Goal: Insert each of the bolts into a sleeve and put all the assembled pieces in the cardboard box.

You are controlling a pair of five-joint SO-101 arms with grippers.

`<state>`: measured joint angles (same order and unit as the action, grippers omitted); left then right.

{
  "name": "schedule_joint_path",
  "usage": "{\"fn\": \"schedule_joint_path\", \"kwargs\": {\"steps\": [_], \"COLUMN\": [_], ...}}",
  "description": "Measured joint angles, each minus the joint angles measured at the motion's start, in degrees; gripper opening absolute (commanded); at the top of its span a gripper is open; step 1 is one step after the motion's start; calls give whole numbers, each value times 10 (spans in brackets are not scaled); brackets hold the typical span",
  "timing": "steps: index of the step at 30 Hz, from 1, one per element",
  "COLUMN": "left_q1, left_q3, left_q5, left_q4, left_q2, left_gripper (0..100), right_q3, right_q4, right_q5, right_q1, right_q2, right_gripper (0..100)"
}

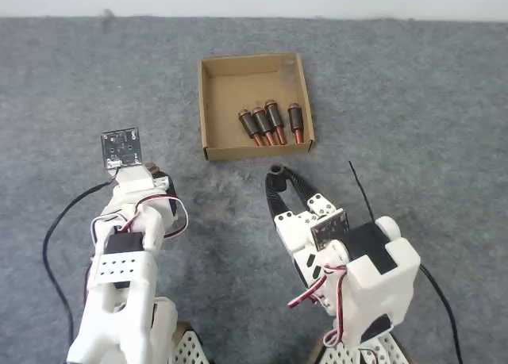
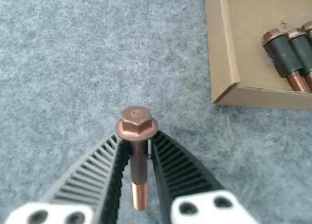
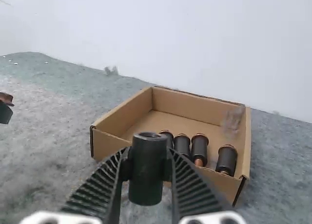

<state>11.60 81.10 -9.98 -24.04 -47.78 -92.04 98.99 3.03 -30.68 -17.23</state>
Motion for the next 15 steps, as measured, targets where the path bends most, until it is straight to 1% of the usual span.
{"fn": "schedule_joint_path", "kwargs": {"steps": [3, 5, 9, 13, 15], "left_q1": [0, -3, -7, -47, -77], "left_q3": [0, -9, -46, -60, -61], "left_q5": [0, 0, 0, -5, -39], "left_q4": [1, 12, 43, 86, 106], "left_q2": [0, 0, 0, 0, 0], "left_gripper": [12, 12, 12, 12, 12], "right_q3": [0, 0, 0, 0, -1], "right_q4": [0, 0, 0, 0, 0], "right_q5": [0, 0, 0, 0, 0], "right_q1": [-6, -19, -23, -23, -23], "right_q2": [0, 0, 0, 0, 0], "right_gripper": [7, 7, 7, 7, 7]}}
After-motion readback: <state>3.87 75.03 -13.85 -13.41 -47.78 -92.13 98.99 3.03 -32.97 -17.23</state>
